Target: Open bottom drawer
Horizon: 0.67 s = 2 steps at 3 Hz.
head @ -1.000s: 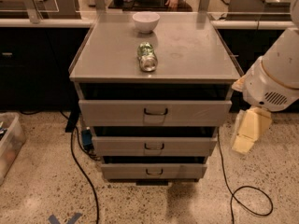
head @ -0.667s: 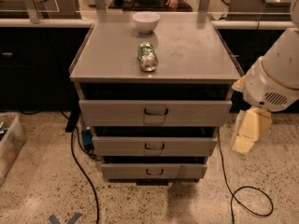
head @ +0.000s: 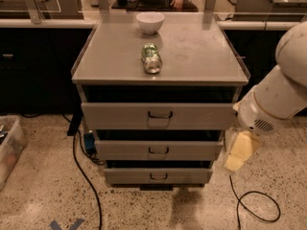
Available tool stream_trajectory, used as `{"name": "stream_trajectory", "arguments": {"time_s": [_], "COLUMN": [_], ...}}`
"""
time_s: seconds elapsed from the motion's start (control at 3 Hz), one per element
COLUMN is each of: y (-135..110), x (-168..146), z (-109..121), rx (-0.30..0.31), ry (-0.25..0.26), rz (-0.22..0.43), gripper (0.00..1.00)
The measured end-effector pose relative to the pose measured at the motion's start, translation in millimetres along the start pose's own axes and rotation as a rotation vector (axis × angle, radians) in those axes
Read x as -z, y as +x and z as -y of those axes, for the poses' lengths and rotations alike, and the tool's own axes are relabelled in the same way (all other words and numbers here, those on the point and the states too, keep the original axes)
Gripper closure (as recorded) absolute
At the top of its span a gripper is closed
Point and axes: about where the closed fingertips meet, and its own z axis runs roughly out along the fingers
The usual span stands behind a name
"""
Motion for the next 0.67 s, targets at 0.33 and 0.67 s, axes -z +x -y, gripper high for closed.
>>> {"name": "stream_trajectory", "arguments": {"time_s": [0.33, 0.67], "y": [12.2, 26.4], "x": [-48.6, -106.8], "z": [0.8, -3.5], "rx": [-0.095, -0.204], "ry": [0.007, -0.057], "rz": [0.006, 0.064], "gripper": [0.00, 0.00]}}
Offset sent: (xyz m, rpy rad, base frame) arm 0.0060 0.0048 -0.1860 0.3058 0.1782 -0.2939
